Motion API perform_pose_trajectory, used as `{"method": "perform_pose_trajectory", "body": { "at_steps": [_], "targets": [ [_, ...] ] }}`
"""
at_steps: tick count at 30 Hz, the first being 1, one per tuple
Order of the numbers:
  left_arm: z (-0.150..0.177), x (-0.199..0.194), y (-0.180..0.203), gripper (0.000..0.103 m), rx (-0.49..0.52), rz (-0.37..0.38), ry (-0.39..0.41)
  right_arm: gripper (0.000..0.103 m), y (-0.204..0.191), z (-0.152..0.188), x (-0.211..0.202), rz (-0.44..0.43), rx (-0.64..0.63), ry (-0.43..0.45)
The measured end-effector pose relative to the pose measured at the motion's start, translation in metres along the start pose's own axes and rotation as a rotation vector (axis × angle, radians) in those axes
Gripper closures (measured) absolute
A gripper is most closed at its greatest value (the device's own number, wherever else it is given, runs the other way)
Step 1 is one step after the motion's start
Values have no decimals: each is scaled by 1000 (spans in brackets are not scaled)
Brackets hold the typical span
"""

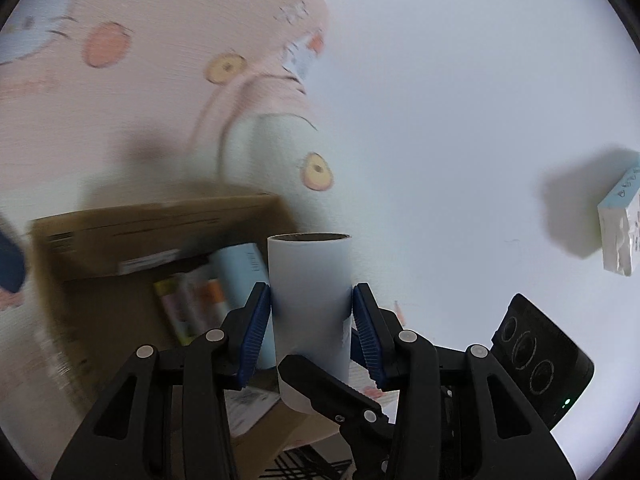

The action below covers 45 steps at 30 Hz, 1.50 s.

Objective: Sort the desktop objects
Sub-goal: 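Lift the roll with the right gripper and carry it over the box, then lower the roll into the box beside the blue case and release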

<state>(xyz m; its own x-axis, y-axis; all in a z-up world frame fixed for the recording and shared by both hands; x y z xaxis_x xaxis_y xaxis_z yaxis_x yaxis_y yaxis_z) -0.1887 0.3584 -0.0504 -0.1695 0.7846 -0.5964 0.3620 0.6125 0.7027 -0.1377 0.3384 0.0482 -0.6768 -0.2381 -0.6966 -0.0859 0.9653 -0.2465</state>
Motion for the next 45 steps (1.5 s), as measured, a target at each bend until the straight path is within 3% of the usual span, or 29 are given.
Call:
{"method": "perform_pose_trajectory", "body": {
  "at_steps": [4, 10, 20, 30, 38, 42, 45],
  "targets": [
    [1, 33, 9, 56, -43, 47, -81, 63, 32, 2, -4, 26, 48, -34],
    [11, 77, 12, 56, -46, 47, -161, 63, 73, 18, 2, 57, 133, -89],
    [27, 142, -5, 57, -156, 71, -332, 63, 117, 51, 15, 154, 189, -193],
    [31, 155, -25, 57, -187, 39, -353, 63, 143, 55, 32, 222, 186, -241],
    [32, 149, -38, 57, -232, 44, -344, 63, 147, 52, 35, 196, 167, -211],
    [30, 136, -37, 57, -228, 54, -310, 62, 149, 51, 38, 213, 141, -218],
    [28, 122, -40, 57, -178, -5, -257, 57, 143, 48, 33, 225, 90, -204]
  ]
}}
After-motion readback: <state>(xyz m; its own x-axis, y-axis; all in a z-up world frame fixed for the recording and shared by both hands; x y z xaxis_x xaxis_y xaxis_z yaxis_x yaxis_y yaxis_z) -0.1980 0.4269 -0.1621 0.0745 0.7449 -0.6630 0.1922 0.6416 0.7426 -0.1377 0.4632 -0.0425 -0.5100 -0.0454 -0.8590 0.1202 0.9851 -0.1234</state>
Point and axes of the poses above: each gripper's, at about its wrist camera, not at the fingertips, and x roughly the way its jaws point, y to its right, z to its underside, the point moved 8 cm from there along x, roughly the way its jaws point, and after that the axes turned 10 degrees about -z, right-handed, at the moved point
